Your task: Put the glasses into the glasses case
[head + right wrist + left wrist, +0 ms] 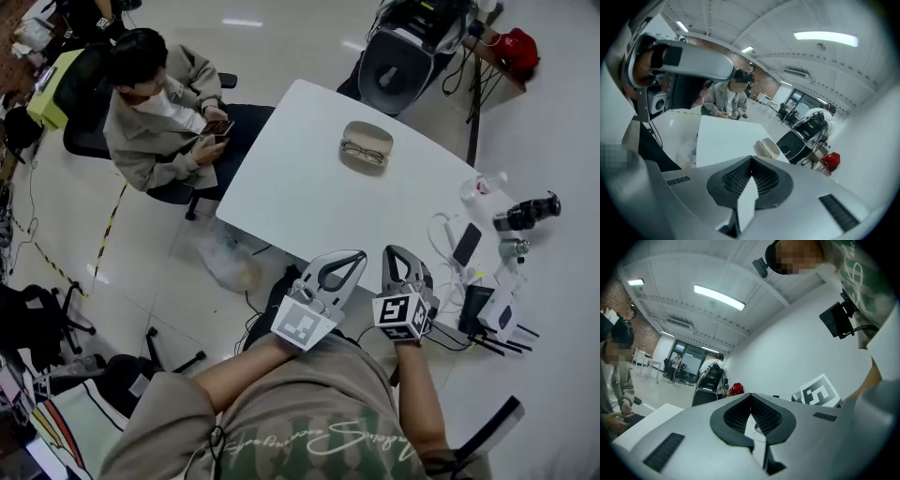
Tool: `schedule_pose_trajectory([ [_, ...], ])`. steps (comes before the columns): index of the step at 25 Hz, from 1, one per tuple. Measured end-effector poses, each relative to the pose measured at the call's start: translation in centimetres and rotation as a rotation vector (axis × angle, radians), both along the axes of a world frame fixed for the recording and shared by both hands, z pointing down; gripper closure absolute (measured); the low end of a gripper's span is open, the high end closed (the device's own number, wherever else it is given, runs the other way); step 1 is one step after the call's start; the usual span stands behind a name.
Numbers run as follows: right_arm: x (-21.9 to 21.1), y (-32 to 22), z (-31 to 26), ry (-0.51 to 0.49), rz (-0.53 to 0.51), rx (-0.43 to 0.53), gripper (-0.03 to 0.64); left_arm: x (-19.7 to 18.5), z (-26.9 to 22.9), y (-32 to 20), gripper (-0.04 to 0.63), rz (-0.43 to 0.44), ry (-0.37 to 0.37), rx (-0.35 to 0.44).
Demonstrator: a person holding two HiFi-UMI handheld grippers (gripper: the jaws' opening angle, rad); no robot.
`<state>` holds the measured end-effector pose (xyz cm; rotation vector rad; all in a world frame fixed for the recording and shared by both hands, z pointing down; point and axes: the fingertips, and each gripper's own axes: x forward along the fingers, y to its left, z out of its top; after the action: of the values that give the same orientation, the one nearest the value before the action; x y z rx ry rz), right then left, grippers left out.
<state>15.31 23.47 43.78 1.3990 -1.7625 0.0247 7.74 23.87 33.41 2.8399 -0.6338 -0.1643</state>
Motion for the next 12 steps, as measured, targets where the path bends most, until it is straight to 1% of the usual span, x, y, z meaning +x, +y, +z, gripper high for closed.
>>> schedule_pose_trajectory([
  [1,-0.2,1.3,-0.3,-0.052,0.019,0.016,0.604,0.0,-0.1,1.1,0.589,0.004,-0.003,0.008],
  [2,-0.4,2.5,-0.5,-0.127,0.041,0.031,0.604,0.1,-0.1,2.3,0.589,0.006,-0.006,0.010],
  [4,-0.9,5.0,-0.9,-0.308,0.098,0.063,0.604,0.0,-0.1,4.7,0.589,0.007,-0.008,0.005],
  [5,-1.1,6.2,-1.1,-0.381,0.128,0.081,0.604,-0.1,-0.1,5.9,0.589,0.010,-0.009,0.006],
  [6,-1.2,7.6,-1.4,-0.432,0.155,0.102,0.604,-0.2,-0.2,7.1,0.589,0.014,-0.010,0.009],
  [8,-1.4,10.3,-2.4,-0.503,0.204,0.155,0.604,-0.4,-0.2,9.7,0.589,0.026,-0.013,0.006],
  [10,-1.7,12.9,-3.6,-0.589,0.255,0.214,0.604,-0.8,-0.2,11.9,0.589,0.035,-0.017,-0.014],
  [12,-2.3,15.5,-4.6,-0.664,0.285,0.272,0.604,-1.2,-0.2,13.9,0.589,0.041,-0.027,-0.037],
])
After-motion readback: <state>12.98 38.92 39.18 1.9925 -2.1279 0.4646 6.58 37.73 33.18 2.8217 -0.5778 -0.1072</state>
